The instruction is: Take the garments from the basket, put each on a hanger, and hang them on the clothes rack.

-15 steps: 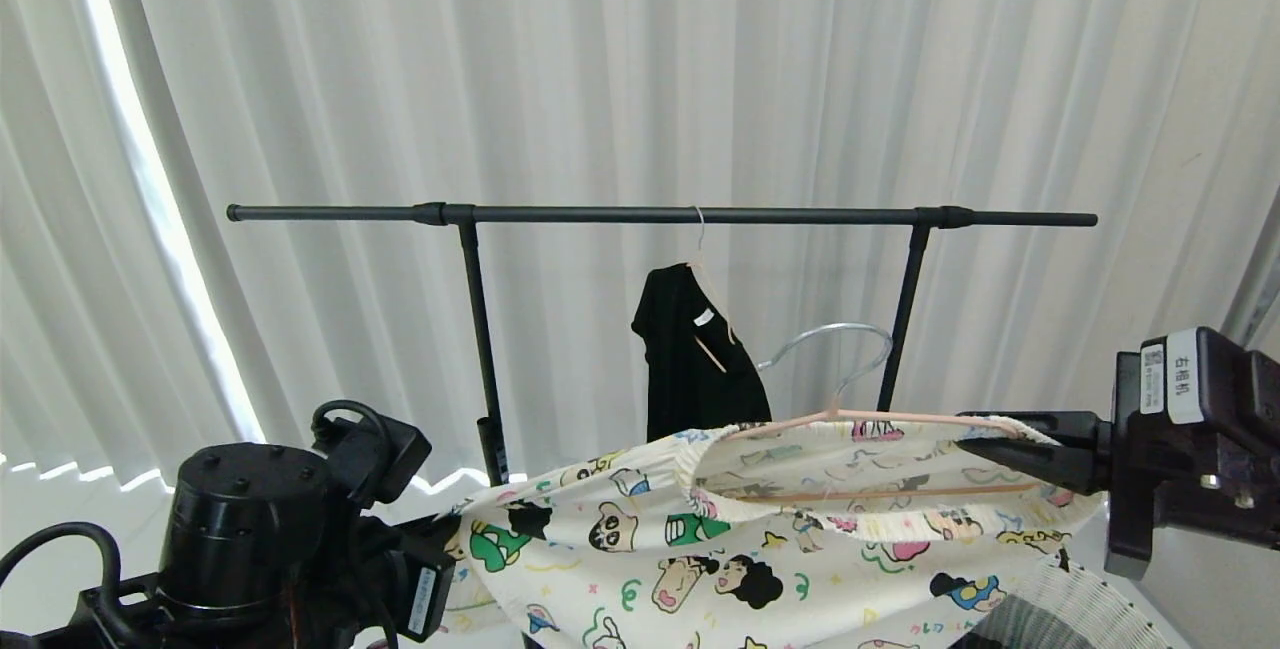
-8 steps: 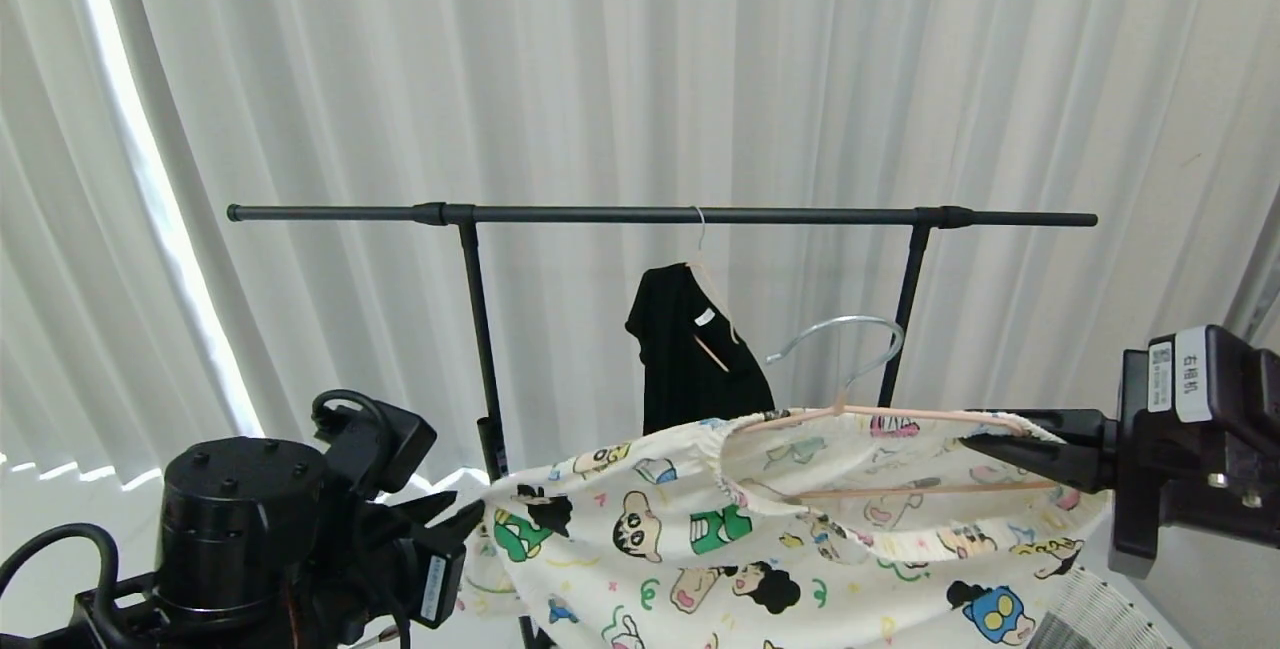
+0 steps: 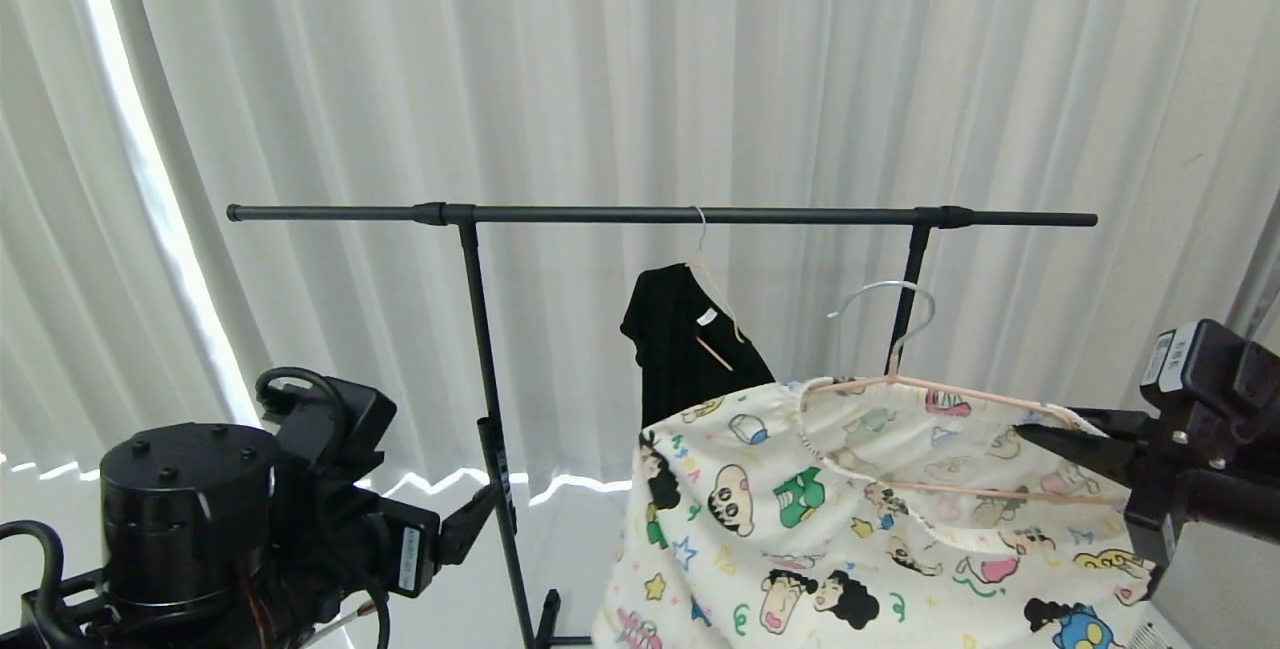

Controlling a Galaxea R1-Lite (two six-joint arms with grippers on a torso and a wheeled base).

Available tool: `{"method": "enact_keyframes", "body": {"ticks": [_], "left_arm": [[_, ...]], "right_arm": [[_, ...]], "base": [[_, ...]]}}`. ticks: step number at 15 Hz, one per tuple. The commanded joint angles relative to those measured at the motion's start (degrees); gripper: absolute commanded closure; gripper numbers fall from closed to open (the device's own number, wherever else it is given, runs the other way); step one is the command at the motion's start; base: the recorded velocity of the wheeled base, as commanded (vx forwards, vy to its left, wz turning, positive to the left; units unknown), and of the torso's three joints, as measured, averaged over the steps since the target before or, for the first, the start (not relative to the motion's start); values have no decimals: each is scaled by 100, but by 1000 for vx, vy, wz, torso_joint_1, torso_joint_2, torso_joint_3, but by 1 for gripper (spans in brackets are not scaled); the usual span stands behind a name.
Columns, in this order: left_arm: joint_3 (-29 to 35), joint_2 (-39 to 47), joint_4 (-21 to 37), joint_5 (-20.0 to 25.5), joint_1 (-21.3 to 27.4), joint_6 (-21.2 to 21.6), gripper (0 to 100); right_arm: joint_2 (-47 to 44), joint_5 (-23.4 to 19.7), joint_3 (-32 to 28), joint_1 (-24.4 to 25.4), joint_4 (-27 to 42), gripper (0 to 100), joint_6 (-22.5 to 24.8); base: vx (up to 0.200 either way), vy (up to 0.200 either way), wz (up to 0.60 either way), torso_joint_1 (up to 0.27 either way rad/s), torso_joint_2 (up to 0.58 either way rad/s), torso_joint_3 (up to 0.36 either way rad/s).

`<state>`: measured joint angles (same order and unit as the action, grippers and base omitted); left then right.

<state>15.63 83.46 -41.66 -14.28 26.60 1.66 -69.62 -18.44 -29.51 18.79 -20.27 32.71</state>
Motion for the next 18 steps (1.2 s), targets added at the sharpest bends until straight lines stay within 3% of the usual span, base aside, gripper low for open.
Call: {"method": "enact_keyframes", "body": {"ticks": [1,5,8,10,13,18], "left_arm": [[19,-181,0,-163,-208,1,0],[-113,-58,0,-638,-410,19,0],[-77,-31,0,-726,-410,45,0],[-69,-5,0,-1042,-410,54,0],[-77,13,0,-1288,-410,54,0],[-77,118,0,-1288,-410,54,0]], "right_arm": [[335,324,403,-420,15,100,-397],[555,1133,649,-850,32,100,-1355],[432,1440,587,-877,23,100,-1996],[186,1590,429,-885,23,100,-2286],[-271,1792,148,-1131,199,100,-2462],[115,1783,332,-1404,1131,100,-2462]], "base": [[0,0,0,0,0,0],[0,0,0,0,0,0],[0,0,0,0,0,0],[0,0,0,0,0,0],[0,0,0,0,0,0],[0,0,0,0,0,0]]}}
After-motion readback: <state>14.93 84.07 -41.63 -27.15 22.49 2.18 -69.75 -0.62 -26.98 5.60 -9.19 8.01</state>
